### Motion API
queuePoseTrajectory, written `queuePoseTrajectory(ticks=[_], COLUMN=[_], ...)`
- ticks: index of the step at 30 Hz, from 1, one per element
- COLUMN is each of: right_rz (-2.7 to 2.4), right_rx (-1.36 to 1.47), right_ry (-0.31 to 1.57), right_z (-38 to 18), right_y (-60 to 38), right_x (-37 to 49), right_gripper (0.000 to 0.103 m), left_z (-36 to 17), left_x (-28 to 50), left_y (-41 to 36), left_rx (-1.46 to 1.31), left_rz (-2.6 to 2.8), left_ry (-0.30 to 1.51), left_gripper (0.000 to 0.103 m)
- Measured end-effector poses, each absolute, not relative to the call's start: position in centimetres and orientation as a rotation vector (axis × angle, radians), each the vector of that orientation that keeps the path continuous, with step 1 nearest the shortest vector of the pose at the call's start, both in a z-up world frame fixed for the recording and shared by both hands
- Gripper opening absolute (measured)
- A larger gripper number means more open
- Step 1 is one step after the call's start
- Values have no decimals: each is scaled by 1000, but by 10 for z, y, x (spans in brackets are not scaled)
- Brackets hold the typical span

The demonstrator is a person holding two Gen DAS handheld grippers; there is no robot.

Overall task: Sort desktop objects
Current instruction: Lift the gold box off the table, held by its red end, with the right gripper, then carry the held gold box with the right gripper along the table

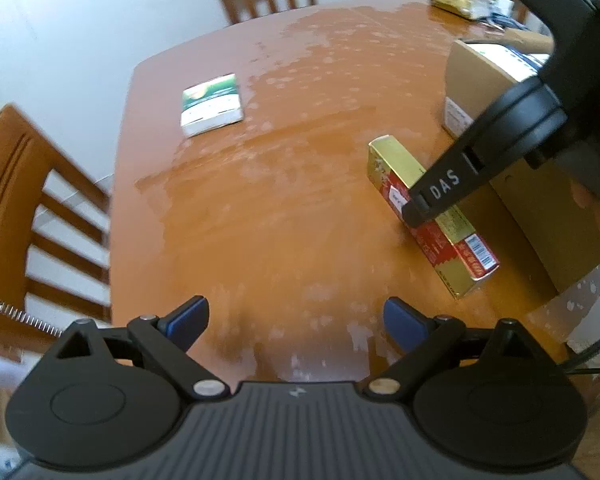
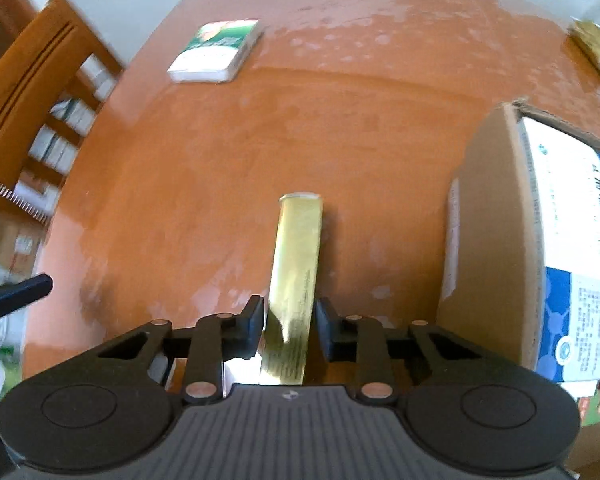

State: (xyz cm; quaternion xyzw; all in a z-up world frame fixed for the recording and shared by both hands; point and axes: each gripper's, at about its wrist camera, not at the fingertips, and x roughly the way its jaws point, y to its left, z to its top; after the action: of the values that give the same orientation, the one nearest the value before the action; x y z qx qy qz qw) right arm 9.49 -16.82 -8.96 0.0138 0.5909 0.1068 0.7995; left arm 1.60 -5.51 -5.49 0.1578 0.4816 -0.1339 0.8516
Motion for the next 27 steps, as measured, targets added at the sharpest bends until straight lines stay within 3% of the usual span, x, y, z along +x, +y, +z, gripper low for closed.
queuePoseTrajectory(ticks=[17, 20, 23, 27], right_rz=[458, 459, 444, 392], right_rx=[-156, -121, -92, -120], right_ry=[1296, 1321, 1351, 1362], right_z=[-79, -74, -70, -64], right_y=[-132, -133, -137, -134], right_x=[57, 61, 68, 72], right_gripper=[33, 36, 51, 52], left_z=[-48, -47, -50, -55], left_x=[-28, -30, -32, -33], left_y=[-25, -13, 1, 16], left_rx=[200, 181, 155, 149], left_rz=[-140, -156, -169, -194], left_ry=[1020, 997, 990, 976], left_gripper=[94, 94, 94, 94])
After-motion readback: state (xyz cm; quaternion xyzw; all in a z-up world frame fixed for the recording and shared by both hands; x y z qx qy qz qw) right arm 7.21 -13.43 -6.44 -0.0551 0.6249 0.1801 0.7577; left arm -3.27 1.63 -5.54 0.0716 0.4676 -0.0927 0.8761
